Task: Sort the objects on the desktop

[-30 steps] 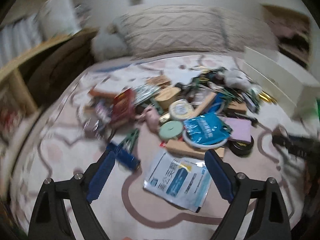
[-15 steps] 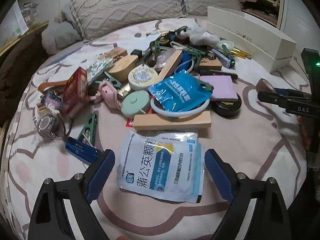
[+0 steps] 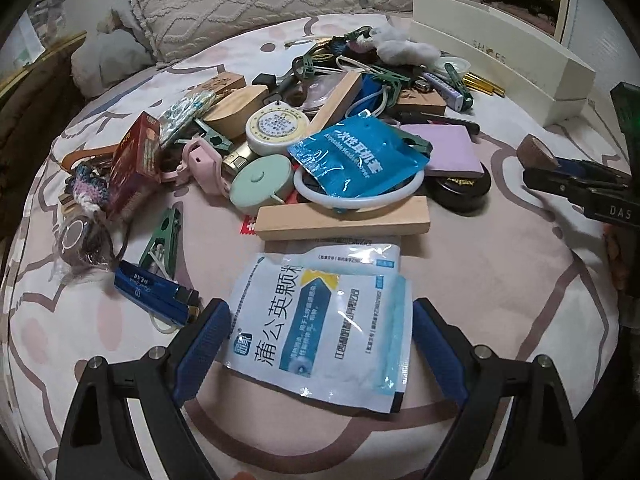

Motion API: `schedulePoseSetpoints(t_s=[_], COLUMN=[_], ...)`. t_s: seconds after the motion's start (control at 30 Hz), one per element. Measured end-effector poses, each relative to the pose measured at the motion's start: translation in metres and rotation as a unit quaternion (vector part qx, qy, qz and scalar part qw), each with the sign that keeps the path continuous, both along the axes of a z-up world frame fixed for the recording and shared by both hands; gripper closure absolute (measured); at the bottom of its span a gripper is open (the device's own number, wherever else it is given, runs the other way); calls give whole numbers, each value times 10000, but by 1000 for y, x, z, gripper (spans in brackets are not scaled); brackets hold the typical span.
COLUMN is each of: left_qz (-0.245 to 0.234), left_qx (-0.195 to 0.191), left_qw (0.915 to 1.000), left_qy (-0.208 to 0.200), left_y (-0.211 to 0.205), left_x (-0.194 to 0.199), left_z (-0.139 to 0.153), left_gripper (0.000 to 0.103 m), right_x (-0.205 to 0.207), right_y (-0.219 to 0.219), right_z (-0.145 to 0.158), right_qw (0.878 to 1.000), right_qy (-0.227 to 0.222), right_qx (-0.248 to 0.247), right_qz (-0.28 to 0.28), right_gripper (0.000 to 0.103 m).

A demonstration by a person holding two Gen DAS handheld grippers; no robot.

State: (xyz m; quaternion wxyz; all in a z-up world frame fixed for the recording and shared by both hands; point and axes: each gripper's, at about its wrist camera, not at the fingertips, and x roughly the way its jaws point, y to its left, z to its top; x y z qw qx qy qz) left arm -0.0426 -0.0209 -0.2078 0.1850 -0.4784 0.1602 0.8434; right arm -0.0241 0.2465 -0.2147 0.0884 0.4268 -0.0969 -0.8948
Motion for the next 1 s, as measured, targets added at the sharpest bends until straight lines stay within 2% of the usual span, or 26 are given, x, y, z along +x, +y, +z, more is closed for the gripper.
schedulePoseSetpoints(t_s=[0.23,0.27,0.3,0.43,0.8,1.0], left_qz=[-418,-479,-526,-592,-653,-704], left_qx=[-191,-240,-271,-142,377,-11], left_qw=[9989,9985,9982,9976,9935,9960], left_qy=[-42,-65,-92,-335,-851,-556], left_y=[6,7,7,6,10,12], left_x=[-5,-6,-7,-9,18,20], left_z=[2,1,0,-1,11,17], left_gripper=[11,11,11,11,11,11], right_x=[2,2,2,2,1,1], right_y=[12,14,14,14,12,12], right_z=[0,0,0,1,1,1], right_qw=[9989,9986,9987,9987,9990,9990], right_qy=[62,67,61,72,105,101], right_qx=[-467,-521,-498,-456,-403,-397], right_qz=[-39,-64,-106,-202,-167,-167], right_gripper=[31,35,45,59,59,59])
